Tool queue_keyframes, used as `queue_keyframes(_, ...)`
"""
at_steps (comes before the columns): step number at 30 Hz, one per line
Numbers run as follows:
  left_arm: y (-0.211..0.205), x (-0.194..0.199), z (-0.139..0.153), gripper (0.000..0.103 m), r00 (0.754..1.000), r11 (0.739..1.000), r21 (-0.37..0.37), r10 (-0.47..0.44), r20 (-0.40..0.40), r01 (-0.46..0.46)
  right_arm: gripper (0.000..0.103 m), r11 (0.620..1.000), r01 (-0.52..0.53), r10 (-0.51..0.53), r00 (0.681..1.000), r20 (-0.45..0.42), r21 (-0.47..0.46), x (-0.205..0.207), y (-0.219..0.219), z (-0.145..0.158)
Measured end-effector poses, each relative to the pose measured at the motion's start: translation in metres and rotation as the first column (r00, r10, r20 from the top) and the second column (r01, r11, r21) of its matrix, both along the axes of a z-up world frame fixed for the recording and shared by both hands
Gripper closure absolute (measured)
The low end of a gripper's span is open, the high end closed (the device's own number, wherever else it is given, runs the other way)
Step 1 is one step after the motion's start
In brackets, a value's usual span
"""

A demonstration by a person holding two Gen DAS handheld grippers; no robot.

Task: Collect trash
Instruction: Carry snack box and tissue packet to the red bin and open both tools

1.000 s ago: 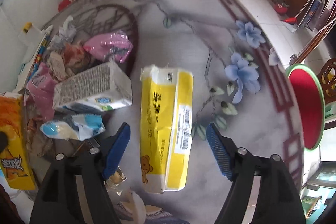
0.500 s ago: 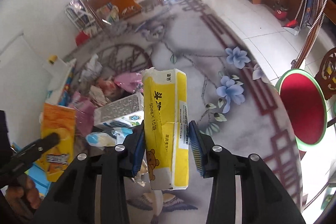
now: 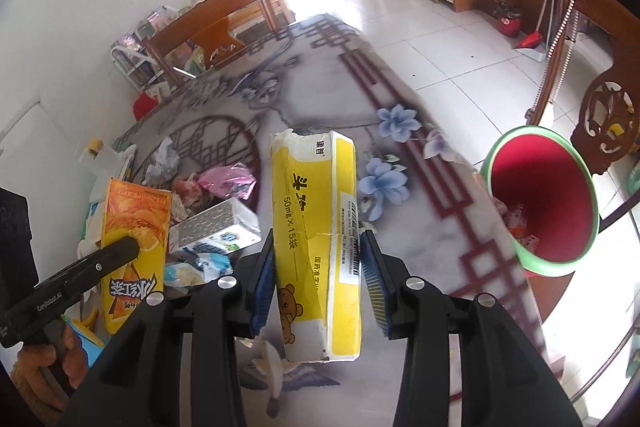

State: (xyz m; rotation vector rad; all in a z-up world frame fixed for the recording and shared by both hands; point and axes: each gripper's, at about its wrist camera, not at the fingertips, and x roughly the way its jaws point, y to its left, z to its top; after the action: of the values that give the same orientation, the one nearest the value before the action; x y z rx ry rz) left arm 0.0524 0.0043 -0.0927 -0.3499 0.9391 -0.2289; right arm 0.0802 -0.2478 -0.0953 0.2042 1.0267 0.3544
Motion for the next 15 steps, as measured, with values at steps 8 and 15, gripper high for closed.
queue_keyframes(8,-0.036,0.023,0.002,0.067,0.999,0.999,-0.004,-0.036,0.006,0.036,0.064,0.999,0.033,-0.033,0.999,0.001,0.001,0.006,-0.037,0.001)
queue_keyframes(15,-0.071,0.04,0.002,0.067,0.998,0.998,-0.002,-0.059,0.003,0.059,0.064,0.998,0.057,-0.057,0.998,-0.015,0.005,0.017,-0.074,-0.005)
